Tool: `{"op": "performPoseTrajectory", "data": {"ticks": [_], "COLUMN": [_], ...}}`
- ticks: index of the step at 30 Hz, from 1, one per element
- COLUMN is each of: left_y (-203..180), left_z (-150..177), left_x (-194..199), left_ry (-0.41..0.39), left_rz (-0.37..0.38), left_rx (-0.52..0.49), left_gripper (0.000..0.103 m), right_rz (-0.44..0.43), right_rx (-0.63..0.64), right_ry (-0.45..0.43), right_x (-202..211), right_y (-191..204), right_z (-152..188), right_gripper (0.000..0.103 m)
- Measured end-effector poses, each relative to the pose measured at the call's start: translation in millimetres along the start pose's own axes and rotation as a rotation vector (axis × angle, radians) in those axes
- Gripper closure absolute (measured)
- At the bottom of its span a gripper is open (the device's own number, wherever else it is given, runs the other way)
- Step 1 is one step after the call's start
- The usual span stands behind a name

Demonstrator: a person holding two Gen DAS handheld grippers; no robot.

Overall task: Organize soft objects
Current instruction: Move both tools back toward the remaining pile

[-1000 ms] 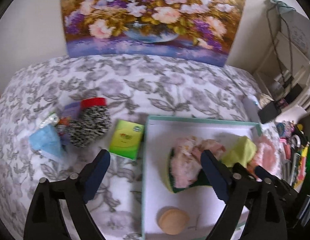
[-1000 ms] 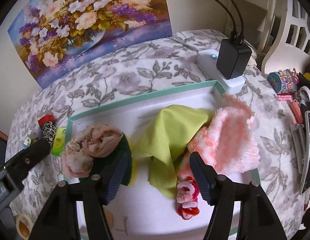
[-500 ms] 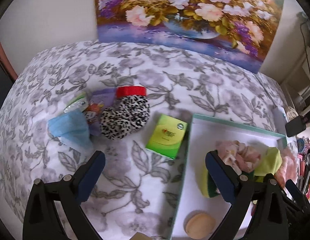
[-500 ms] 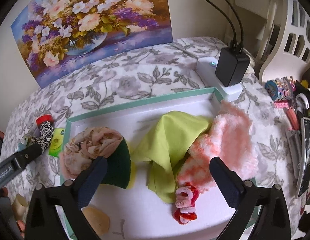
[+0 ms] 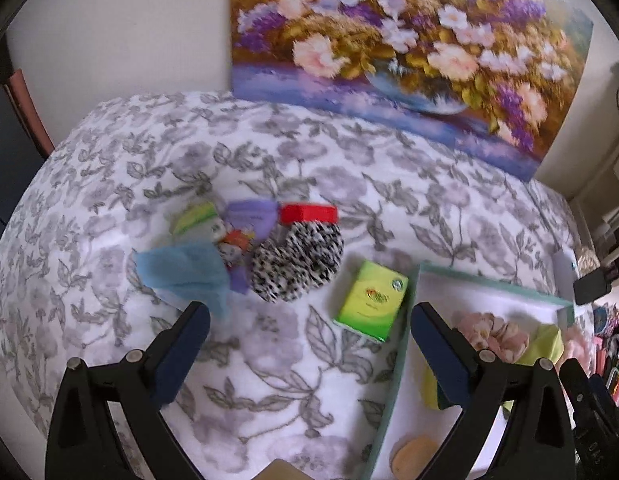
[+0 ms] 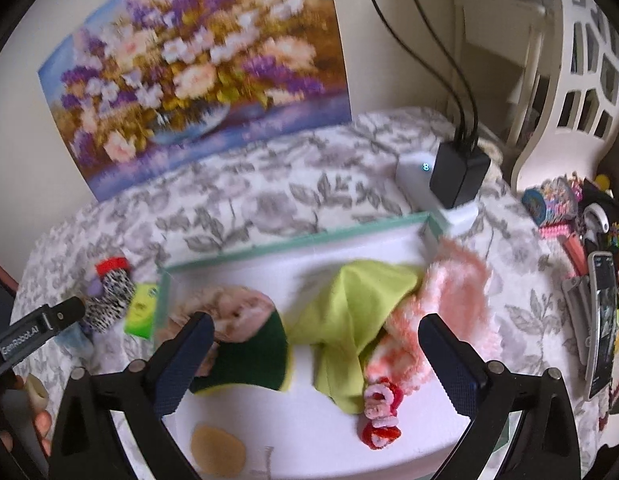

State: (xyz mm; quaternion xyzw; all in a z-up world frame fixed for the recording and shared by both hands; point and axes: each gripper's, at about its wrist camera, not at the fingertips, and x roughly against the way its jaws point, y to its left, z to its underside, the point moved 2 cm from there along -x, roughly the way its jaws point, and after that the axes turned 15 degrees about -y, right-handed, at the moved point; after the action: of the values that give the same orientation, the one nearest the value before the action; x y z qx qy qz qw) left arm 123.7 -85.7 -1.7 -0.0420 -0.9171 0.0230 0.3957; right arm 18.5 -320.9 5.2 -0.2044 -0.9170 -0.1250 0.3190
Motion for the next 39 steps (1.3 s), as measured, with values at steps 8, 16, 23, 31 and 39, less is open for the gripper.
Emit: {"op": "performPoseTrajectory", "data": {"ticks": [8,16,23,31,39], "left_y": [33.6,80.3,125.3,154.2,165.3], "left_z": [-25.4,-36.8,-34.3,-31.3,-31.2], "left_x": [23.4,30.5,28.4,26.2,22.3], "left_ry": [-0.103,-0.127,-0.102,-0.085,-0.095], "left_rz": [-0.014,-0.062,-0.139,-0.203,-0.203], "left_rx": [0.038,0.147,0.236,0.247,0.250], "left_gripper": [0.003,0.003,0.003,0.002,0.002], "right_rz": [-0.040,-0.086,-0.128,-0.175,-0.209], "right_rx": [0.063,0.162,0.225,0.261,0.266], "right_ry": [-0.010,0.014,0.043,0.050,0.040], "right_x": [8.7,10.4,10.0,13.2,11.2], "right_y": [33.3,72.4,104.1,133.9,153.2], "right_z": [1.3,14.9,29.2,36.2,30.1], "right_gripper": [0.000,0.000,0.000,0.000,0.000]}}
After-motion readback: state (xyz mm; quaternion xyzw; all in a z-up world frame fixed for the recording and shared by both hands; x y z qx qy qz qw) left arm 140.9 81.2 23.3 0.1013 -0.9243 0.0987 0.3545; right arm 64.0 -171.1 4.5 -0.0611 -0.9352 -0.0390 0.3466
